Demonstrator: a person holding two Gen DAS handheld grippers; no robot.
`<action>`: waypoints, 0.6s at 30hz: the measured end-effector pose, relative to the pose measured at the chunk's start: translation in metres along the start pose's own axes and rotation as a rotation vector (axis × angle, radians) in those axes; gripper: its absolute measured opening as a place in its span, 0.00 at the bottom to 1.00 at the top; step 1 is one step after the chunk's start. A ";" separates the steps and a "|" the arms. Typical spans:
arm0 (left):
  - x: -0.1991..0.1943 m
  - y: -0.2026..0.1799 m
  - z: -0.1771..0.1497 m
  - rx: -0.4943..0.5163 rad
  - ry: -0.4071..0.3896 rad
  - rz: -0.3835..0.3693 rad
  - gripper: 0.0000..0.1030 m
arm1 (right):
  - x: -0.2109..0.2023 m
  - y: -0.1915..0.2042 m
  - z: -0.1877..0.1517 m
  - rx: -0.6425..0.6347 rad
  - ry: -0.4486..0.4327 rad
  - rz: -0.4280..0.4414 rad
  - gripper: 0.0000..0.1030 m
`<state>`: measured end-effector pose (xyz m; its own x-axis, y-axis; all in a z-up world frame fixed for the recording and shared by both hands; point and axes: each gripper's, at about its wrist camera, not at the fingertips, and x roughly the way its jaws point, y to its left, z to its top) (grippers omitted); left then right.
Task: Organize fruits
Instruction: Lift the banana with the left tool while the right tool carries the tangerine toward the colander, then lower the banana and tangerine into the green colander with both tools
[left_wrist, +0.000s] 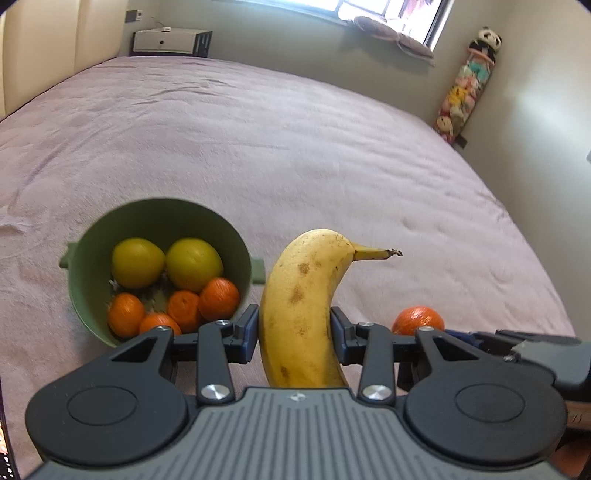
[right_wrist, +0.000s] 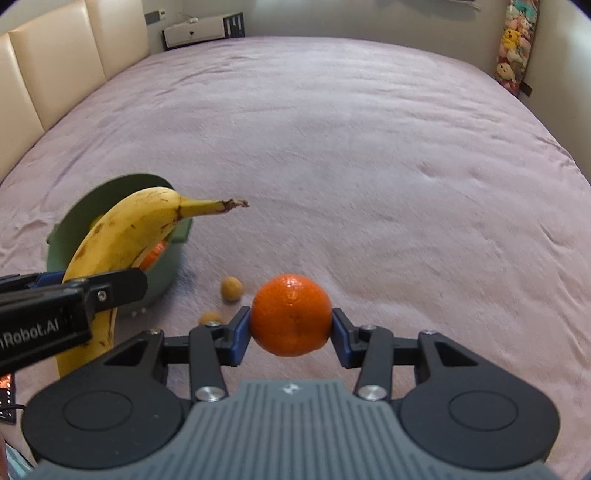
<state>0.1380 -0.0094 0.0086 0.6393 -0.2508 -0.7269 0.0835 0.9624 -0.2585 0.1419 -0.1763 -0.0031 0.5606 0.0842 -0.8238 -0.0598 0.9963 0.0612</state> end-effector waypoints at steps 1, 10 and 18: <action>-0.003 0.004 0.004 -0.008 -0.009 0.000 0.43 | -0.002 0.004 0.004 -0.003 -0.009 0.010 0.42; -0.010 0.042 0.035 -0.084 -0.059 0.038 0.43 | -0.004 0.041 0.029 -0.047 -0.064 0.092 0.41; -0.001 0.069 0.055 -0.112 -0.075 0.060 0.43 | 0.009 0.069 0.045 -0.078 -0.083 0.152 0.41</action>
<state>0.1850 0.0630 0.0266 0.6960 -0.1808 -0.6949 -0.0393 0.9568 -0.2882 0.1799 -0.1064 0.0193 0.6065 0.2380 -0.7586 -0.2110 0.9681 0.1351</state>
